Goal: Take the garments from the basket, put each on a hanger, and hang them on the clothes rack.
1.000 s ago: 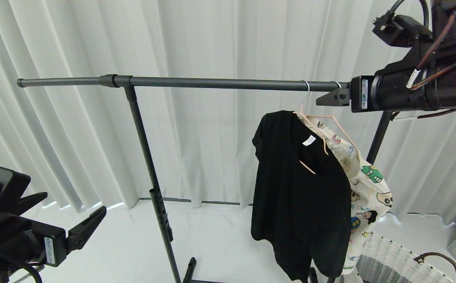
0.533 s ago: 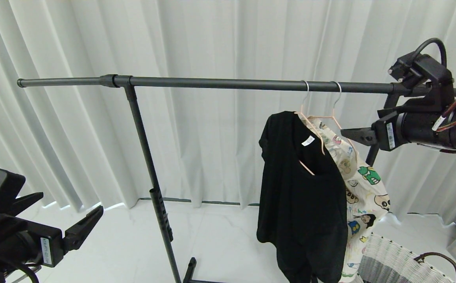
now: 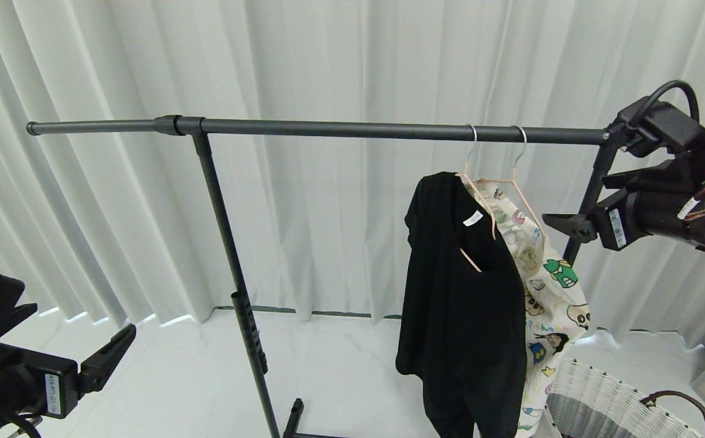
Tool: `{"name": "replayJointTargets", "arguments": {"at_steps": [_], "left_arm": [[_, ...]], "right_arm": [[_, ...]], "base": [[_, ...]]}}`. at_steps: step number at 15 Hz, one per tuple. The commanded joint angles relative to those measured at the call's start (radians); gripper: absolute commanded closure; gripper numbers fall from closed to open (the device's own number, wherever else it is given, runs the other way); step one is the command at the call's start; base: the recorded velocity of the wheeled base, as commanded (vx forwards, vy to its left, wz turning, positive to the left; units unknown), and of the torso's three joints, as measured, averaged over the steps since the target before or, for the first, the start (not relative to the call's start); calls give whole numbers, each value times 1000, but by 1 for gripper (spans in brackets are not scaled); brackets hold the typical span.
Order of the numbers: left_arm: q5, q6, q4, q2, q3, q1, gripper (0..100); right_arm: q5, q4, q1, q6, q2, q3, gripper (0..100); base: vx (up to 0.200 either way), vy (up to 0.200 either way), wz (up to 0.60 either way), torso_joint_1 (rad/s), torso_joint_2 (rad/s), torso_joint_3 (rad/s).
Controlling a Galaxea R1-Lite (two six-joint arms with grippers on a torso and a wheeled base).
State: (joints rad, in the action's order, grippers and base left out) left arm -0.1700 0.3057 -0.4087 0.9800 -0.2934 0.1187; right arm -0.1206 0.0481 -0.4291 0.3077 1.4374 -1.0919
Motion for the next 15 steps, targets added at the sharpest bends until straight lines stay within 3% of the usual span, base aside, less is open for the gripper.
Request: {"name": "replayJointTargets", "arguments": {"at_steps": [1, 6, 15], "left_arm": [[0, 0, -1, -9, 5, -10, 0], [0, -2, -1, -7, 10, -13, 0], [0, -2, -1, -12, 19, -39, 0]], "right_arm": [[-7, 9, 0, -2, -20, 20, 0], [-73, 16, 24, 1, -61, 107, 0], [-80, 16, 133, 2, -109, 164, 0]], "base": [[-200, 0, 0, -2, 2, 7], [-200, 0, 0, 3, 4, -1], [-200, 0, 0, 2, 0, 3]]}}
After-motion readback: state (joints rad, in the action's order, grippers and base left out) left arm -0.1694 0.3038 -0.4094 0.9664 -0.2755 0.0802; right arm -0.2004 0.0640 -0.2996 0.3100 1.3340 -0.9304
